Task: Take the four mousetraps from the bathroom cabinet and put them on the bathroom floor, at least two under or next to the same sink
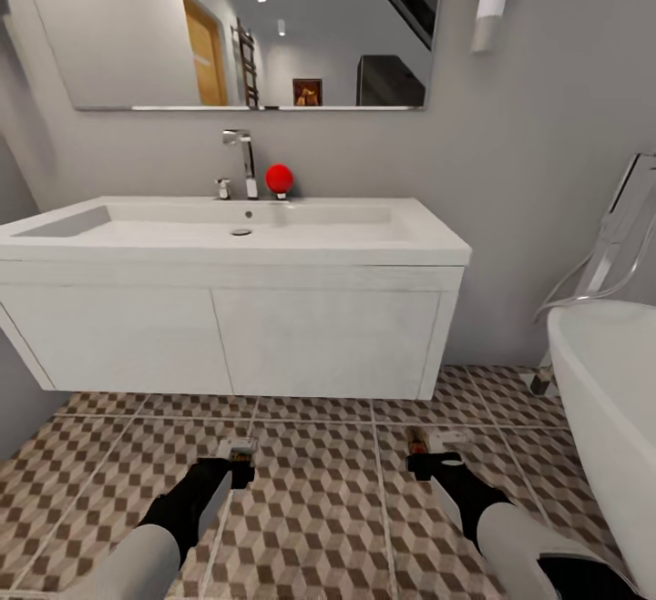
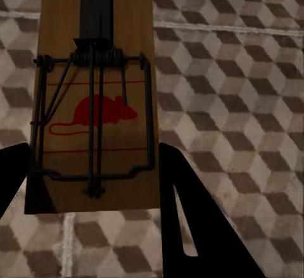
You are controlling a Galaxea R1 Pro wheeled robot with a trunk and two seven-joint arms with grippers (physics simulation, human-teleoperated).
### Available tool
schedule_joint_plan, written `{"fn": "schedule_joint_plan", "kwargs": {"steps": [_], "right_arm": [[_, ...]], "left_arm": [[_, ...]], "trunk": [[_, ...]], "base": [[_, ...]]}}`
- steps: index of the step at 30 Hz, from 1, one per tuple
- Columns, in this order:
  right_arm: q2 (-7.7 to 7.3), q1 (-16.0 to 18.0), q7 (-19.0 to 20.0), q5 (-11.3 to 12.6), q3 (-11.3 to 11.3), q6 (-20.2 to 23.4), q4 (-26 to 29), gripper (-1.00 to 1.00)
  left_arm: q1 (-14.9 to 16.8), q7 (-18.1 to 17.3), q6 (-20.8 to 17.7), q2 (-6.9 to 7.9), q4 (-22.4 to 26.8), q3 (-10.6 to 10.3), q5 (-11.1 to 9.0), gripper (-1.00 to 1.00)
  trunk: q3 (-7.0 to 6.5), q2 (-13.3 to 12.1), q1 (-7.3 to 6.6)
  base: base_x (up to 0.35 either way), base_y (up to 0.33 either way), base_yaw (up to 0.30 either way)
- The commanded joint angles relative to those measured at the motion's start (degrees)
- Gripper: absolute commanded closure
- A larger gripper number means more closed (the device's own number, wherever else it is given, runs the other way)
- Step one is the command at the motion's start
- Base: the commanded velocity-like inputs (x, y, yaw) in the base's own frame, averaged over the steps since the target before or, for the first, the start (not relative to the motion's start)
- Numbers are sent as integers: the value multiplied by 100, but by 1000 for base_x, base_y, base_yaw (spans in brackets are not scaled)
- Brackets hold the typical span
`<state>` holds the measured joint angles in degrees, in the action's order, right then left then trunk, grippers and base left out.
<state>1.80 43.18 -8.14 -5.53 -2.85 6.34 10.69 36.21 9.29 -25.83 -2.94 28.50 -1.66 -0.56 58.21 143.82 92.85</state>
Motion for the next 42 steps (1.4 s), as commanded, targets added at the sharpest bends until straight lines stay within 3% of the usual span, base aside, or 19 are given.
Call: {"fn": "schedule_joint_plan", "kwargs": {"steps": [1, 4, 9, 18, 24, 42], "right_arm": [[24, 19, -13, -41, -31, 46, 12, 100], [55, 44, -13, -38, -31, 70, 10, 100], [63, 89, -13, -12, -31, 98, -9, 100], [71, 103, -13, 24, -79, 122, -90, 100], [76, 103, -13, 18, -84, 59, -93, 100], [81, 94, 75, 0, -36, 8, -85, 100]], "left_arm": [[52, 37, -101, -14, -1, -19, 5, 100], [142, 37, -424, -34, 15, -19, 17, 100], [203, 37, -559, -15, 24, -25, 33, 100], [261, 30, -476, -28, 89, -21, 30, 100], [281, 29, -81, -19, 92, -24, 29, 100], [281, 29, -54, -15, 121, -19, 30, 100]], "trunk": [[29, 4, 1], [95, 8, 9], [206, 15, 22], [406, 27, 45], [539, 35, 61], [937, 59, 107]], "base": [[0, 0, 0], [0, 0, 0], [0, 0, 0], [0, 0, 0], [0, 0, 0], [0, 0, 0]]}}
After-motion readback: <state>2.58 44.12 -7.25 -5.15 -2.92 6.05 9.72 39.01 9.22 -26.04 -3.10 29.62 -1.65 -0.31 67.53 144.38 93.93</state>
